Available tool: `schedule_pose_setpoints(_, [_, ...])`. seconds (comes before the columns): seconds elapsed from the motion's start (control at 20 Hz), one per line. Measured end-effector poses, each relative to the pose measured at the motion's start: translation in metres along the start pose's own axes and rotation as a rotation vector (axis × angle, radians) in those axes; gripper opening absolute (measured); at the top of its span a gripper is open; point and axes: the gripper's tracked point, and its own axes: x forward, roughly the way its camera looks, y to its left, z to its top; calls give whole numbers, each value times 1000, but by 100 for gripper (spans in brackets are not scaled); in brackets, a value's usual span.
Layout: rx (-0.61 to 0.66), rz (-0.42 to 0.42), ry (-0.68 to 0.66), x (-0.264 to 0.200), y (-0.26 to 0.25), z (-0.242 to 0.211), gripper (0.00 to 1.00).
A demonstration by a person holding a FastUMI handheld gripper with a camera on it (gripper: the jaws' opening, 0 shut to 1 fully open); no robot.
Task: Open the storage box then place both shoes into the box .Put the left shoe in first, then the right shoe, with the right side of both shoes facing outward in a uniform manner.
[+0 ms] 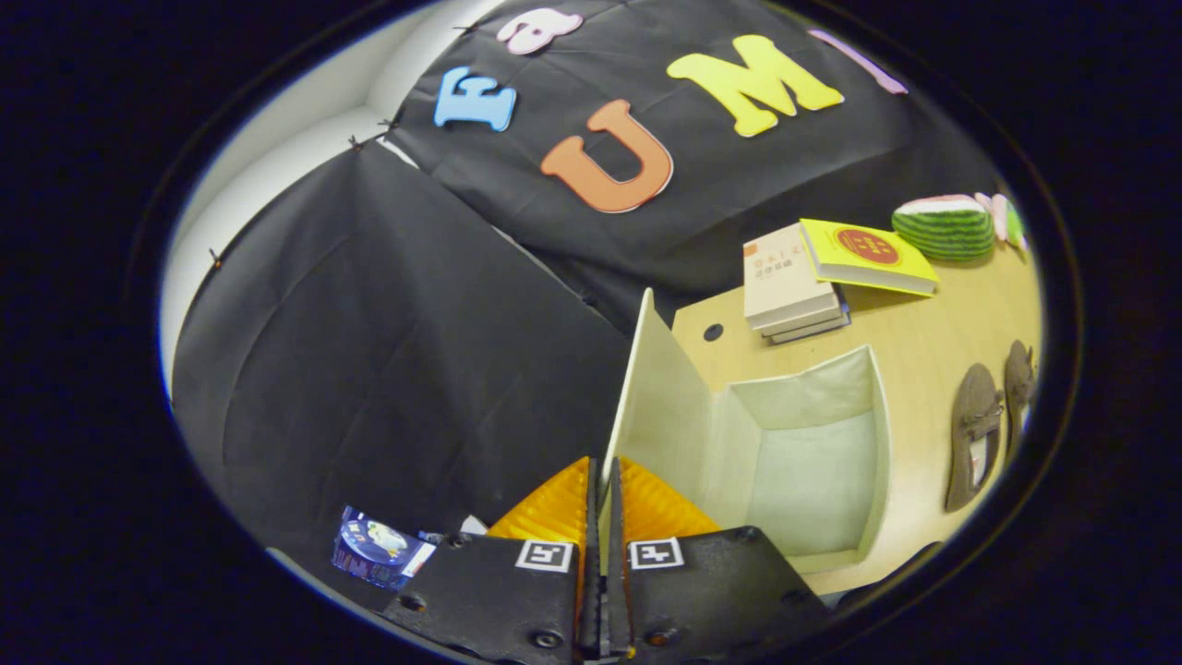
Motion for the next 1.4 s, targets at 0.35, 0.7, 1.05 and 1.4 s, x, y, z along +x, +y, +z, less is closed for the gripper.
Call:
schedule_pose_setpoints(0.35, [-189, -11, -114, -5, 23, 28, 65])
schedule_pose_setpoints(0.7, [-311, -142, -249, -51, -8, 63, 98])
schedule_pose_setpoints(1.05, [-345, -332, -324, -123, -89, 93, 100])
schedule_pose_setpoints(1.4, [-289, -506, -287, -193, -192, 78, 100])
